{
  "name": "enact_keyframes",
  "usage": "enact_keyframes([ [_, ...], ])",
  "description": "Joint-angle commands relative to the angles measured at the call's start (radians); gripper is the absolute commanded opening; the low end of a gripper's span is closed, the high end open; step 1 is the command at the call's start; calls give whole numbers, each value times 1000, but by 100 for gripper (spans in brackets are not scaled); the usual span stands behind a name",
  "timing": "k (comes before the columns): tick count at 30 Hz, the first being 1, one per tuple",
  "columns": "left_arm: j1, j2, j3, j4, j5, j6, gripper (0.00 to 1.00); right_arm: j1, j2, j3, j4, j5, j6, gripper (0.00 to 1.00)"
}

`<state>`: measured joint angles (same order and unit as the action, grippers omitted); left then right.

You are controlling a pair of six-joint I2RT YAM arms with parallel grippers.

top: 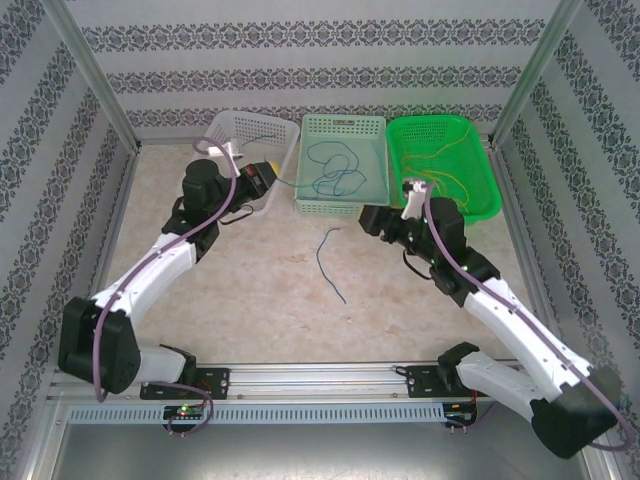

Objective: Untangle the cables

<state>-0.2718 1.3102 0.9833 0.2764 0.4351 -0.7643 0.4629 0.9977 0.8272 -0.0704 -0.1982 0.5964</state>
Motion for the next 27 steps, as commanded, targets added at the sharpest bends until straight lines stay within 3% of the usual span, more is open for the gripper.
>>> enact_keyframes([
  [1,44,-57,19,-134,-141,105,0,8,52,47,8,-28,-22,98],
  [5,79,-107,45,-125,-237,118,0,8,60,33,32,-43,0,98],
  [10,115,-72,117,-233,-388,138,0,0,25,0,-6,-34,2,98],
  [22,264,186,158,-276,-289,85,0,-49,-99,-113,-40,-27,36,98],
  [27,286,262,183,-273,-279,86,0,-50,-105,-141,-62,-31,29,96],
])
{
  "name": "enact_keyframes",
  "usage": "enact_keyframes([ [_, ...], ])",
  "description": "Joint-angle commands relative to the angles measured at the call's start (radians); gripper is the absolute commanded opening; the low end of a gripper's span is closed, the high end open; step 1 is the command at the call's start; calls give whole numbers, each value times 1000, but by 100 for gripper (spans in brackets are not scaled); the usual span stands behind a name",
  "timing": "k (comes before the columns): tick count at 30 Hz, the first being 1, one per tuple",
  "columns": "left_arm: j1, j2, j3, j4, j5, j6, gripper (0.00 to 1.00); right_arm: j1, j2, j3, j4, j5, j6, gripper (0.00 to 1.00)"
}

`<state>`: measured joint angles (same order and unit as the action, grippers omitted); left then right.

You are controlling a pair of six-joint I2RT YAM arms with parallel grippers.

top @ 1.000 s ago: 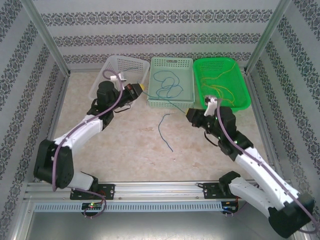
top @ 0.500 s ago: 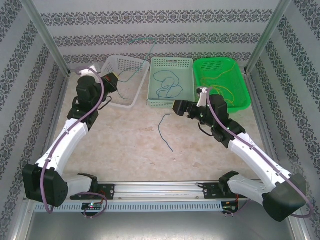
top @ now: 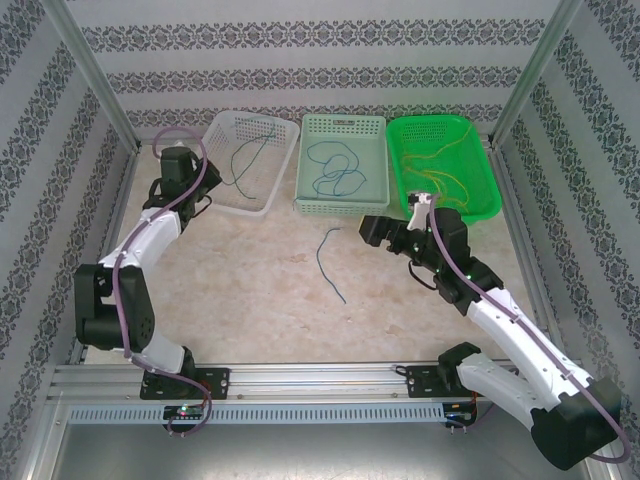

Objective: Untangle the cables

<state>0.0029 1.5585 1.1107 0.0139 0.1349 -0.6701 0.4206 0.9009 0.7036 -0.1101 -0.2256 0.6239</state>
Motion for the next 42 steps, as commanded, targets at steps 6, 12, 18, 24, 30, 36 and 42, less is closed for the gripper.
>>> enact_keyframes([
  [6,20,95,94,-62,25,11,0,0,18,-50,-65,-13,-7,89],
  [12,22,152,100,-60,46,18,0,1,18,-74,-72,-13,4,88],
  [18,22,193,103,-69,74,15,0,0,13,-76,-75,-8,7,89],
  [24,22,171,79,-71,77,2,18,5,48,-81,-73,-10,-10,84],
  [30,19,101,66,-70,92,4,66,79,182,-49,-92,26,-84,68],
  [36,7,-20,30,-64,87,15,100,206,427,68,-141,47,-170,61],
  [42,-9,-191,-61,-60,58,43,100,320,660,234,-276,112,-242,54],
])
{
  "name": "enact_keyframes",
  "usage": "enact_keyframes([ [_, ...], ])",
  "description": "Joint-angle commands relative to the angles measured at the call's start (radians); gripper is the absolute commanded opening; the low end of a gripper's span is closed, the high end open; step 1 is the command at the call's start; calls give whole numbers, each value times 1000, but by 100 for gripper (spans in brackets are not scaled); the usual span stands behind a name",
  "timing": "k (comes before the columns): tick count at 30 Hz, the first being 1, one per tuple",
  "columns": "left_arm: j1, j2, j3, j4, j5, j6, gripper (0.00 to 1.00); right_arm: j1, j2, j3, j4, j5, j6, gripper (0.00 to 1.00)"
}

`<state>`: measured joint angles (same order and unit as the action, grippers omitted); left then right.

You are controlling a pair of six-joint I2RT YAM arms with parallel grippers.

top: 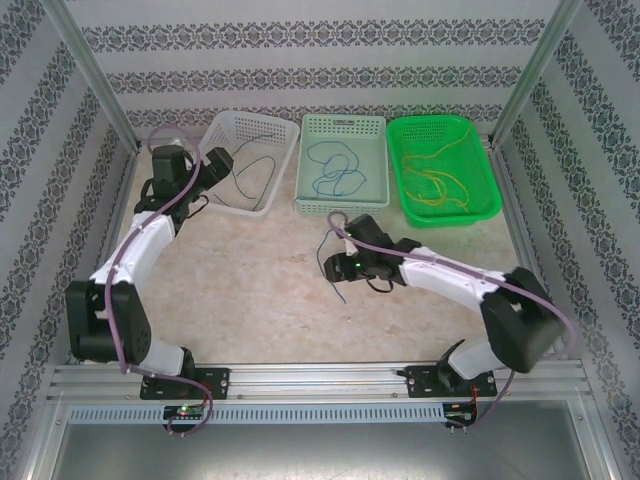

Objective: Untangle the cables

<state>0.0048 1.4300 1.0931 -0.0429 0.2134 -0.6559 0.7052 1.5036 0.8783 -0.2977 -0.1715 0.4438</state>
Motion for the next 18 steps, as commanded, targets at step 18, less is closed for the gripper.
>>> enact_keyframes([
  [18,-17,-249,-210,0,-15,29,100,134,352,210,-230,192,-125,31],
])
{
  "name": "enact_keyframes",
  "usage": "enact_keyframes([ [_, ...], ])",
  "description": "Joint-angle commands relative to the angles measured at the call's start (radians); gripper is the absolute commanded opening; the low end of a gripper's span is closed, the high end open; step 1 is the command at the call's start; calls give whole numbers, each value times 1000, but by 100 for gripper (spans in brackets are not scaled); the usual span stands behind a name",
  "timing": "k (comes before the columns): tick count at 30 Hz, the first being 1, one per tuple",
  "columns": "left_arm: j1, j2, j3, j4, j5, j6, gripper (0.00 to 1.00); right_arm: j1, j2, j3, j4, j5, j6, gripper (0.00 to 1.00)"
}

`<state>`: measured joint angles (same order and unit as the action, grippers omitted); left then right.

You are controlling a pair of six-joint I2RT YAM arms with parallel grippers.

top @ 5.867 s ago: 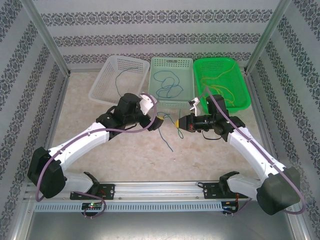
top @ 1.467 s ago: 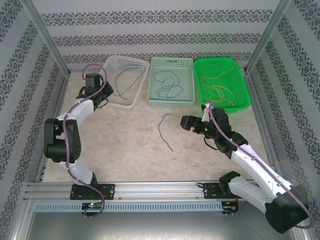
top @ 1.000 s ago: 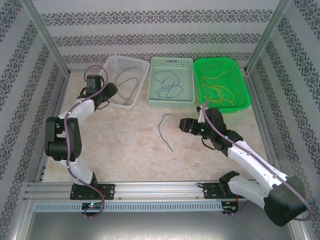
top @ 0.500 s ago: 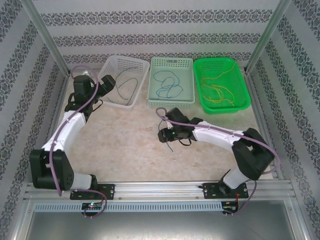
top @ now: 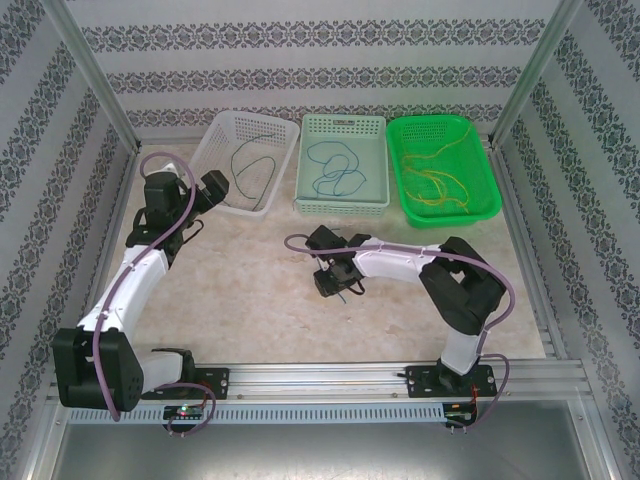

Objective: Untangle the cables

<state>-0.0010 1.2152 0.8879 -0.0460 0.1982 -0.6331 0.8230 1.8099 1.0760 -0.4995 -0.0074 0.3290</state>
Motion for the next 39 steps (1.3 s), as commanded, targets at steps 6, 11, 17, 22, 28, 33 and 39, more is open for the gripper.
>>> enact_keyframes([
  [6,-11,-58,-18,-5,-9,9,100,39,33,28,-39,52,-36,6],
  [11,-11,-64,-30,-6,-17,9,100,38,-103,9,4,9,-56,0],
  [17,-11,-65,-50,3,-20,4,100,-7,-319,11,68,-86,-60,0],
  [22,-11,-61,-64,8,-21,4,100,-140,-422,52,136,-231,-34,0],
  [28,-11,-53,-78,22,-9,-3,100,-346,-287,182,167,-382,0,0],
  [33,-11,-55,-90,20,4,-2,100,-465,-53,353,177,-474,46,0],
  [39,-13,-71,-111,7,6,1,99,-539,195,571,105,-467,80,0],
])
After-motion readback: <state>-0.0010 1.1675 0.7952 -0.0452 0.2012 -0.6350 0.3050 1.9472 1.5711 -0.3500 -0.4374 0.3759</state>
